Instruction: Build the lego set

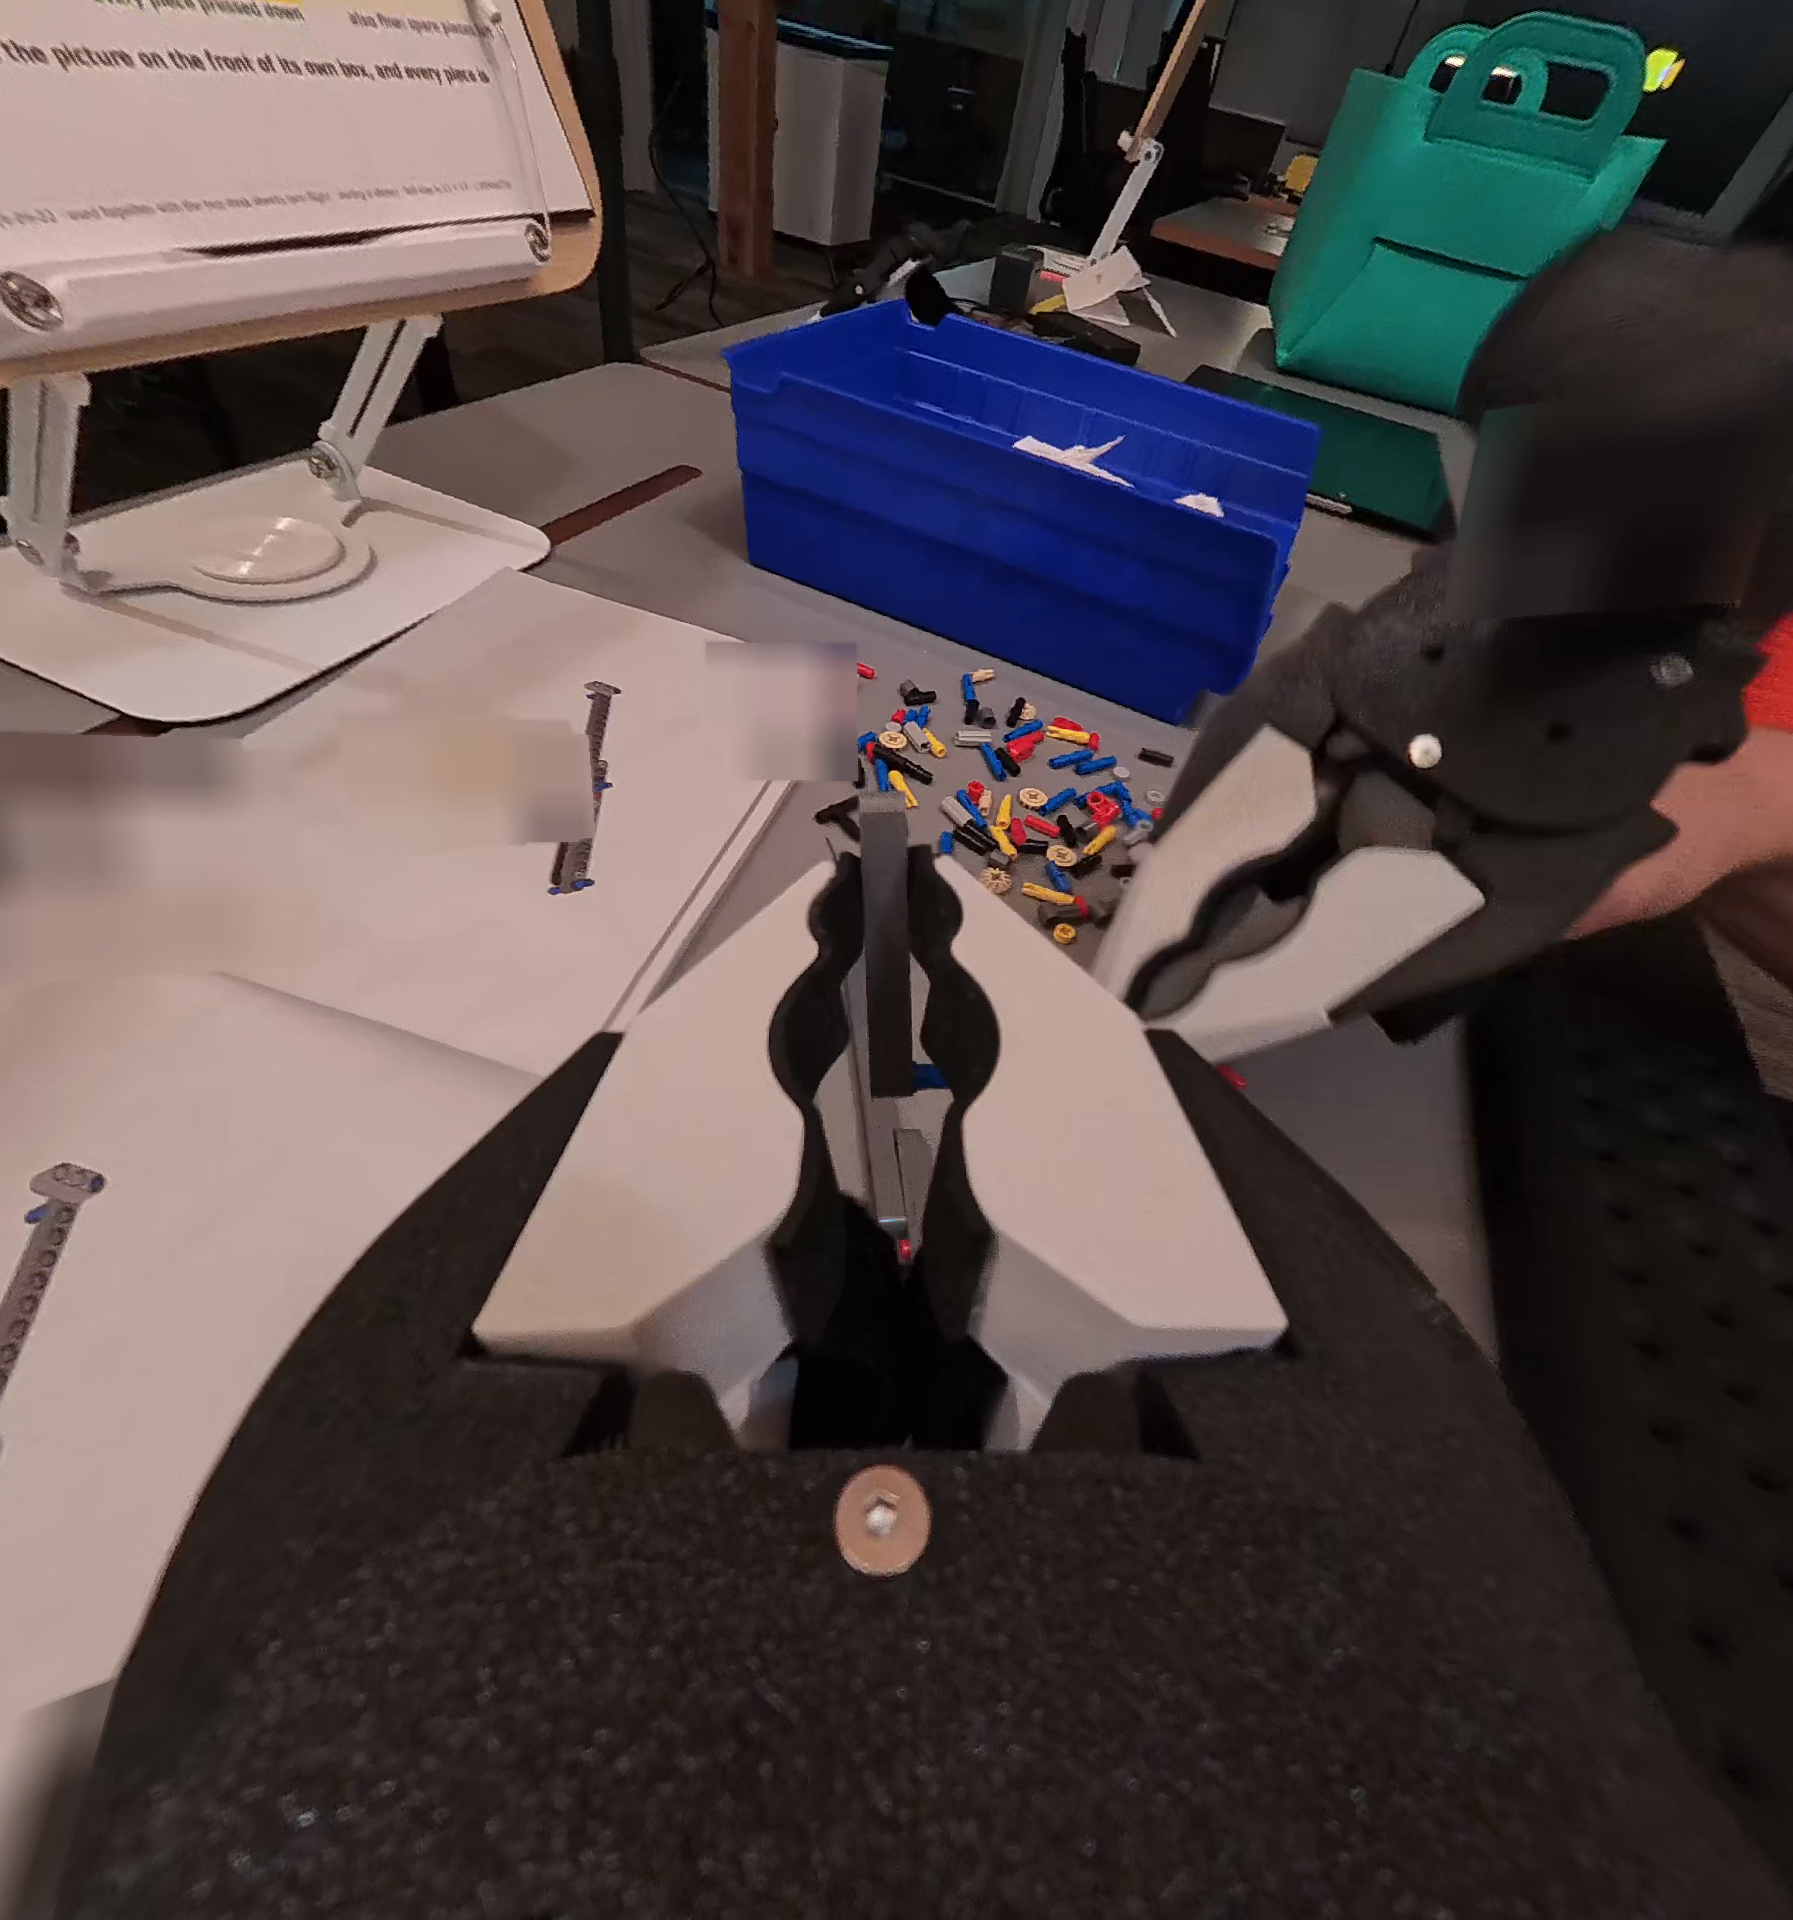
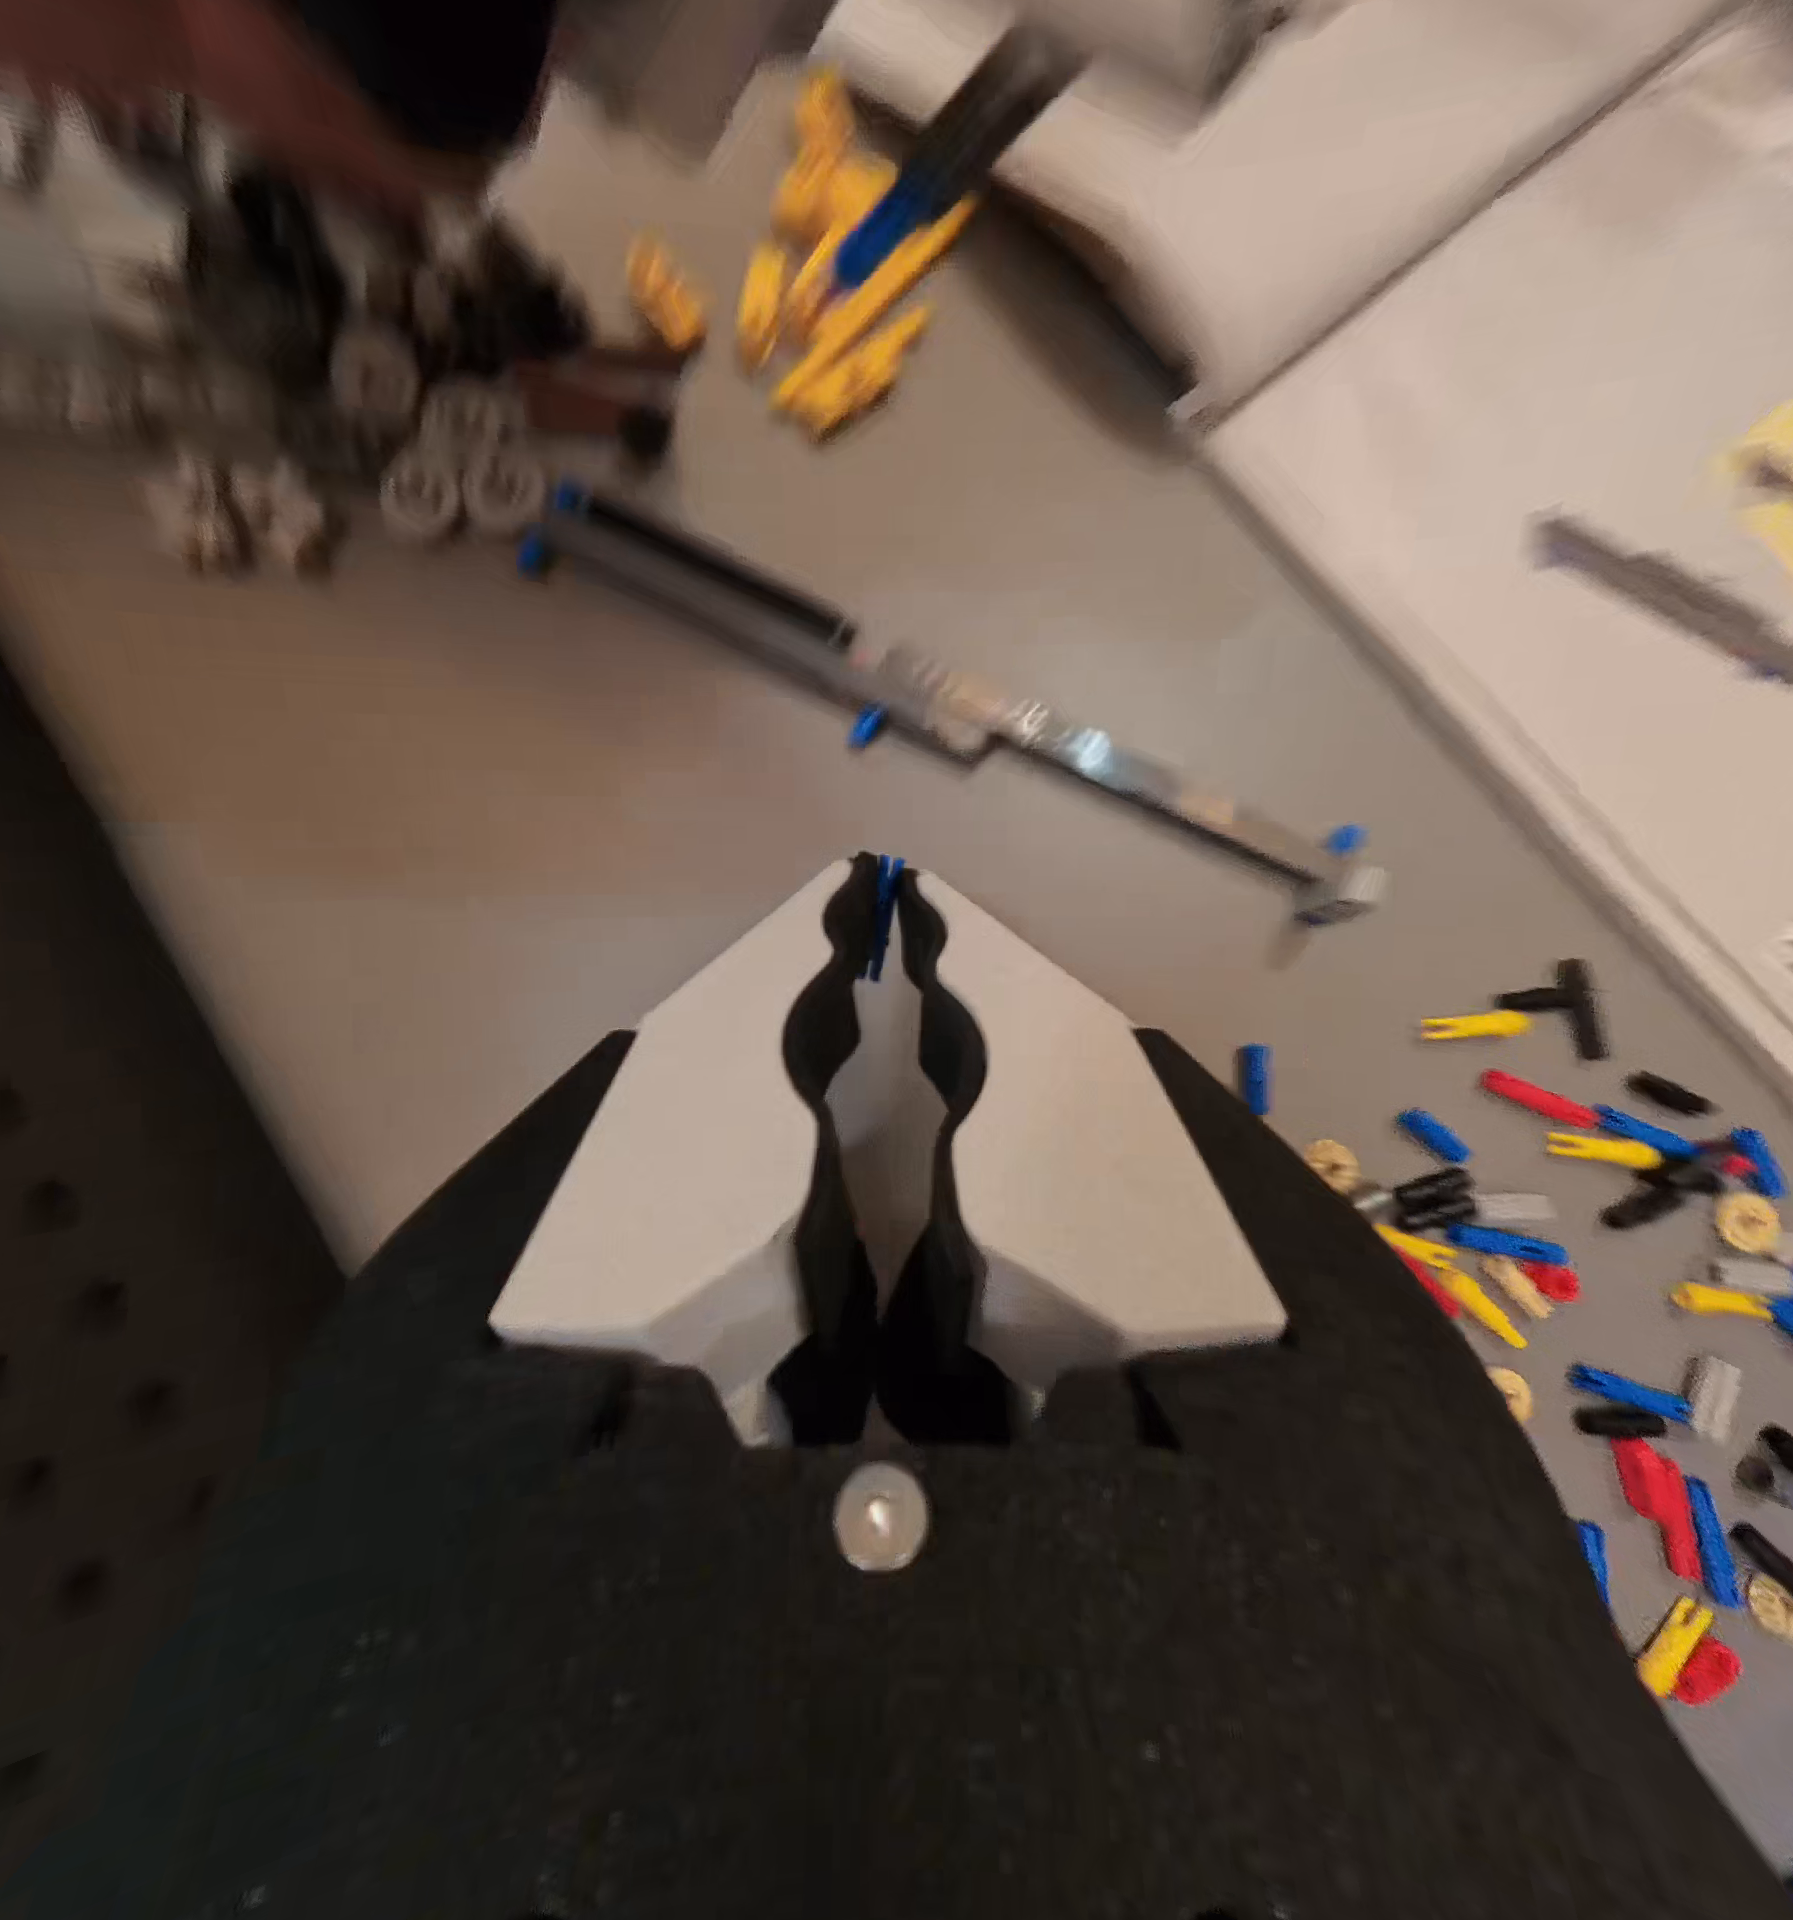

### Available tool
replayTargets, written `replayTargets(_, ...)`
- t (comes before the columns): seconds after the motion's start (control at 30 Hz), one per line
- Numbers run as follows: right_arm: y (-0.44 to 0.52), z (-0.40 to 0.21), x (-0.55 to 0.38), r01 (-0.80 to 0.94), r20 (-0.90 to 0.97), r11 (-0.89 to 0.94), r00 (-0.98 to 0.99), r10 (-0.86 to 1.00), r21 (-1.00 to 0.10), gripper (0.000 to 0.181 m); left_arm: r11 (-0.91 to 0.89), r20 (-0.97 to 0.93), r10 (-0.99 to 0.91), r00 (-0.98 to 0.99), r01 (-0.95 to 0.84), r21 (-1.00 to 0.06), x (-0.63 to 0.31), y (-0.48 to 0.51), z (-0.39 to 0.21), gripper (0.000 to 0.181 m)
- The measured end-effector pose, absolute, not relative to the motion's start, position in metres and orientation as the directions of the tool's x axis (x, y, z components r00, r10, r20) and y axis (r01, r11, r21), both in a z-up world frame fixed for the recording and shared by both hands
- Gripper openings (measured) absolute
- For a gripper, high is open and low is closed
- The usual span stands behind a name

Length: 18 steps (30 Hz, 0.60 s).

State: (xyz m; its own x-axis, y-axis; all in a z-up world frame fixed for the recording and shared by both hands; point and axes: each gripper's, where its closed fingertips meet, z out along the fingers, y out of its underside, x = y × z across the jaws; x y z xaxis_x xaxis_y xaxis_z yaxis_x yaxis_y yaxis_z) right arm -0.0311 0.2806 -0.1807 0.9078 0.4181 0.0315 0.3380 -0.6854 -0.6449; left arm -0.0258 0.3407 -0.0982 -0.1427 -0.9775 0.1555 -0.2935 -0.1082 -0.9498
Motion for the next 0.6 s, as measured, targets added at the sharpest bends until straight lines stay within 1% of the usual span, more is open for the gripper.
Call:
replayTargets(0.03, 0.289, -0.166, -0.024, 0.269, 0.02, -0.653, 0.932, 0.362, -0.708, 0.003, -0.125, 0.177, -0.972, -0.153, -0.297, -0.947, -0.026, 0.339, -0.099, 0.006)
replayTargets(0.07, 0.297, -0.15, -0.017, 0.203, 0.008, -0.599, 0.95, 0.312, -0.775, 0.003, -0.145, 0.2, -0.966, -0.166, -0.296, -0.944, -0.026, 0.337, -0.098, 0.006)
replayTargets(0.13, 0.309, -0.113, -0.005, 0.087, -0.011, -0.435, 0.976, 0.218, -0.896, 0.003, -0.172, 0.237, -0.951, -0.2, -0.296, -0.94, -0.026, 0.332, -0.098, 0.006)
replayTargets(0.17, 0.313, -0.097, 0.0, 0.029, -0.041, -0.362, 0.982, 0.183, -0.932, 0.003, -0.17, 0.24, -0.947, -0.215, -0.3, -0.939, -0.026, 0.329, -0.099, 0.006)
replayTargets(0.23, 0.317, -0.074, -0.002, -0.08, -0.128, -0.242, 0.974, 0.188, -0.967, 0.003, -0.133, 0.214, -0.943, -0.256, -0.3, -0.945, -0.026, 0.32, -0.1, 0.006)
replayTargets(0.3, 0.321, -0.062, -0.006, -0.173, -0.208, -0.173, 0.955, 0.213, -0.97, 0.003, -0.079, 0.173, -0.932, -0.318, -0.288, -0.954, -0.027, 0.306, -0.099, 0.006)
replayTargets(0.43, 0.328, -0.062, -0.022, -0.284, -0.33, -0.189, 0.897, 0.294, -0.94, 0.003, 0.026, 0.092, -0.91, -0.404, -0.277, -0.961, -0.029, 0.282, -0.102, 0.006)
replayTargets(0.5, 0.329, -0.065, -0.031, -0.312, -0.37, -0.218, 0.869, 0.329, -0.925, 0.003, 0.03, 0.088, -0.913, -0.397, -0.281, -0.959, -0.028, 0.281, -0.103, 0.006)
replayTargets(0.6, 0.327, -0.07, -0.033, -0.274, -0.336, -0.222, 0.883, 0.327, -0.936, 0.003, 0.008, 0.104, -0.921, -0.375, -0.284, -0.959, -0.027, 0.287, -0.102, 0.006)
